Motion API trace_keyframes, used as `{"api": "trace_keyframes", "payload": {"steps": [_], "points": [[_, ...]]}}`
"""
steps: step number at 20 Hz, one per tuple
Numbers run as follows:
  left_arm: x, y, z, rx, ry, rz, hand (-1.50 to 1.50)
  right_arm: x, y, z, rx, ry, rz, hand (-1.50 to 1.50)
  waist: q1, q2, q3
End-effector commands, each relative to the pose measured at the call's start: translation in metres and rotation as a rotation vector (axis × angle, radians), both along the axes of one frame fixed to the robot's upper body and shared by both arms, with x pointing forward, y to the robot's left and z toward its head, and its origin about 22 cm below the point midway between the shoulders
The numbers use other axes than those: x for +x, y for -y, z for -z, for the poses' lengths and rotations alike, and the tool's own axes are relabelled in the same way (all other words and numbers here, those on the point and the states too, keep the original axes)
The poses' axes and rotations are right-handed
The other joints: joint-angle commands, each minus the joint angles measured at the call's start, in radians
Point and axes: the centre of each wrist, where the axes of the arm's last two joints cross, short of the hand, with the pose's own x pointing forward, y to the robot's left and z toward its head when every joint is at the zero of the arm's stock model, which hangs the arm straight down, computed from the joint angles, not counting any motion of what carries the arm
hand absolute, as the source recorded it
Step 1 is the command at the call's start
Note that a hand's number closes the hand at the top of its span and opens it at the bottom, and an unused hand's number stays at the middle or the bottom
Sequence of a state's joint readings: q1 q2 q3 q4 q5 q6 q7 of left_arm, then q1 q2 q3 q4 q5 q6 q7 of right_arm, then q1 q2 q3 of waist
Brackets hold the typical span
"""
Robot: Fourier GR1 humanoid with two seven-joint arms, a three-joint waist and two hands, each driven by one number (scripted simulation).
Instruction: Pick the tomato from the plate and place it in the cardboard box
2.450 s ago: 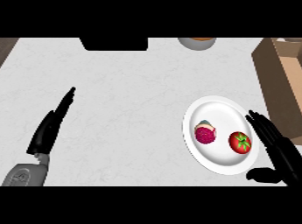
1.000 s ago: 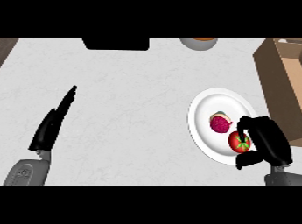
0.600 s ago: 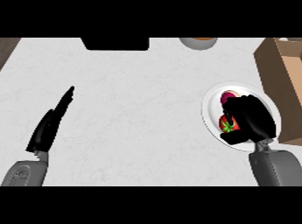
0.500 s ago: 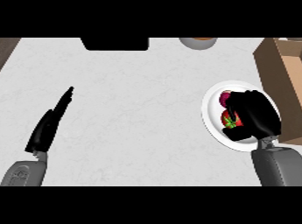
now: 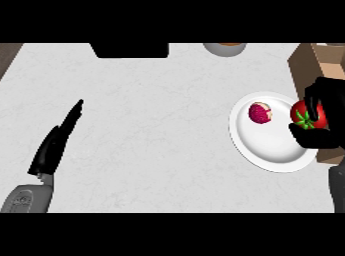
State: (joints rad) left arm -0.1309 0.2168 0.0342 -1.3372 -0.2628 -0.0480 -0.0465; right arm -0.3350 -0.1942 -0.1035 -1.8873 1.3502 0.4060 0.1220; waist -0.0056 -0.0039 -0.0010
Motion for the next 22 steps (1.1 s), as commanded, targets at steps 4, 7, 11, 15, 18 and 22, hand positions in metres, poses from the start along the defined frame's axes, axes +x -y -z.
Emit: {"api": "trace_keyframes", "payload": {"steps": [4,7,11,15,18,22], "points": [[-0.007,0.000,-0.003,-0.001,0.007,-0.002,0.00,-0.019,0.041,-0.059,0.068,0.094,0.177,1.50,0.003,0.001,0.001],[-0.007,0.015,-0.014,-0.001,0.015,0.009,0.00,0.001,0.063,-0.069,0.117,0.129,0.240,1.50,0.011,0.002,0.001],[0.003,-0.007,-0.001,0.008,-0.008,-0.003,0.00,-0.008,0.086,-0.081,0.115,0.100,0.272,1.50,0.003,0.003,0.001],[-0.005,0.016,-0.007,0.000,0.006,-0.004,0.00,0.013,0.136,-0.083,0.119,0.070,0.340,1.50,0.011,0.004,0.001],[-0.004,0.012,-0.015,-0.002,0.007,0.024,0.00,0.034,0.158,-0.054,0.068,0.004,0.385,1.50,0.019,0.006,0.002],[0.011,0.020,-0.014,-0.004,0.006,0.008,0.00,0.045,0.189,-0.041,0.101,-0.076,0.399,1.50,0.014,0.008,0.001]]}}
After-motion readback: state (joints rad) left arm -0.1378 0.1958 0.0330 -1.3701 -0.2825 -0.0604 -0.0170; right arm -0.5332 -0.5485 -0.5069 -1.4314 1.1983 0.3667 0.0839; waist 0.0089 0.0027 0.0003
